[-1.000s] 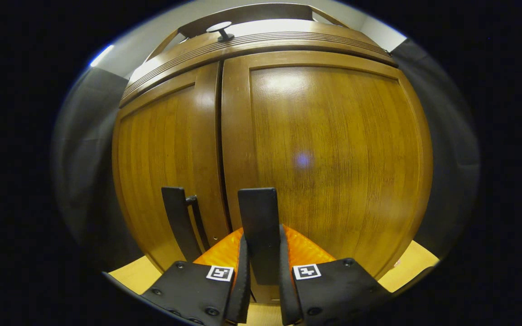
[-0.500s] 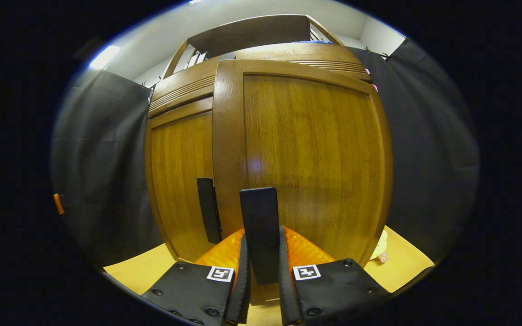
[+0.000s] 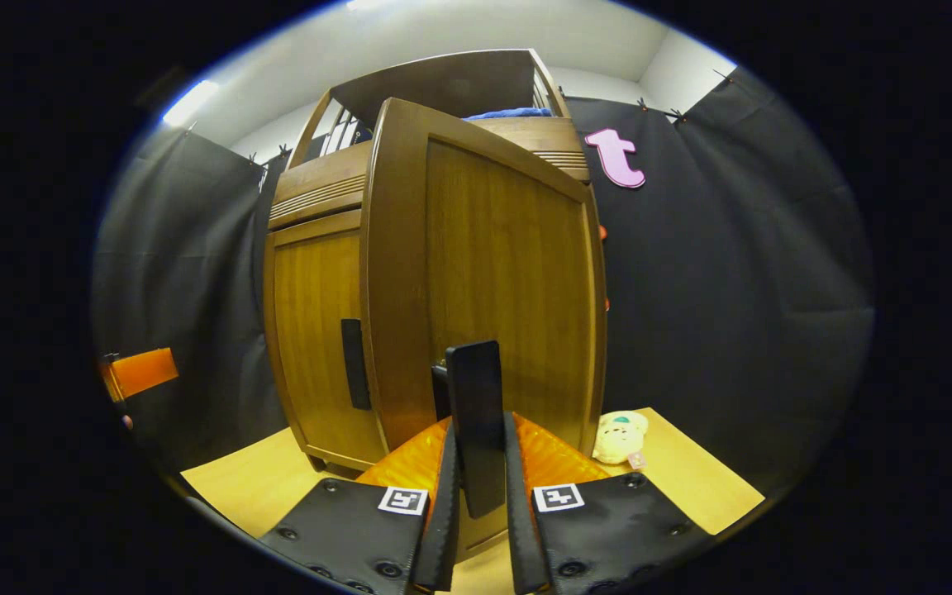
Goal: Open the right door of the double-door shoe cabinet with the right hand, and open the left door with the left hand.
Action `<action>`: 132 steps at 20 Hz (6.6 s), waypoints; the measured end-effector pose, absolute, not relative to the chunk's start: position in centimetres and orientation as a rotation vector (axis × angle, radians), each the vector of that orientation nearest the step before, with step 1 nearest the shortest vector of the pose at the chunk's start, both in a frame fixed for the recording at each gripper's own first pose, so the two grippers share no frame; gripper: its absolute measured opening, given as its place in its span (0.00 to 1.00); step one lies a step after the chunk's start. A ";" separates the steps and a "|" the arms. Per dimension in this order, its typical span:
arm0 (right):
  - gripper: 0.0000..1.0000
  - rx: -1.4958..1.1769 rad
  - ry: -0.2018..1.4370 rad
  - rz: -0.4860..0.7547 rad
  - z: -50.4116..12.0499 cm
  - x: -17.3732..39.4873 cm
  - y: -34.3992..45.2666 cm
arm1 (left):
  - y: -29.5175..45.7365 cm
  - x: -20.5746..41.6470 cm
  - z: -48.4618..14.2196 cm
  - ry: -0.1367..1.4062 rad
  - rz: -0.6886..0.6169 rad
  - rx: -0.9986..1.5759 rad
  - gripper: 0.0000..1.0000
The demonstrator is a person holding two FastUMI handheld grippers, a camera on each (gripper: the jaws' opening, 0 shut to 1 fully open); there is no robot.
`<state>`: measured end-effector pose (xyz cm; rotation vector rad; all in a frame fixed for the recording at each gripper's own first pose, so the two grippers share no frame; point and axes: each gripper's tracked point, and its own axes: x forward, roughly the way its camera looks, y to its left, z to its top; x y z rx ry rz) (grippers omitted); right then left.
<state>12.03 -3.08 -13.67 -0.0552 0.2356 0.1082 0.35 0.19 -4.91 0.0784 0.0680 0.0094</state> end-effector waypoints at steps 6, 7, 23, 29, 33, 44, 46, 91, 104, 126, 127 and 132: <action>0.19 -0.073 0.220 0.014 -12.6 9.8 -7.6 | -1.6 -0.5 -4.2 0.040 -0.038 0.089 0.95; 0.18 -0.086 0.212 0.001 -12.7 8.8 -8.8 | -1.6 -0.5 -4.1 0.034 -0.038 0.089 0.95; 0.08 -0.096 0.214 0.040 -10.8 6.2 -21.5 | 0.6 -0.8 -5.3 0.035 -0.018 0.051 0.95; 0.08 -0.086 0.189 -0.153 -9.0 2.3 -25.2 | 0.6 0.1 -5.9 0.044 -0.031 0.032 0.92; 0.08 -0.064 0.114 -0.250 -5.1 -0.8 -25.0 | 0.6 1.4 -6.4 0.057 -0.041 0.005 0.94; 0.08 -0.065 0.056 -0.131 -0.2 1.3 -11.4 | 1.2 7.1 -4.0 0.018 -0.036 -0.063 0.95; 0.08 -0.056 0.051 -0.093 -0.5 2.3 -9.6 | 1.0 8.1 -4.5 0.026 -0.048 -0.077 0.92; 0.99 -0.095 0.068 -0.066 -3.3 0.4 -5.4 | -2.7 12.6 -13.1 0.201 -0.177 0.102 0.32; 0.94 -0.089 0.076 -0.007 -3.7 1.5 -3.7 | 9.4 3.1 -8.5 0.183 0.001 0.166 0.17; 0.94 -0.083 0.133 0.027 -6.5 1.9 -1.9 | 15.7 -4.7 -7.1 0.193 -0.191 0.272 0.07; 0.94 -0.080 0.131 0.029 -6.5 1.9 -1.8 | 14.8 -5.5 -6.4 0.178 -0.192 0.255 0.08; 0.94 -0.087 0.139 0.059 -6.5 2.0 -0.7 | 9.1 -5.9 -2.5 0.061 -0.234 0.167 0.08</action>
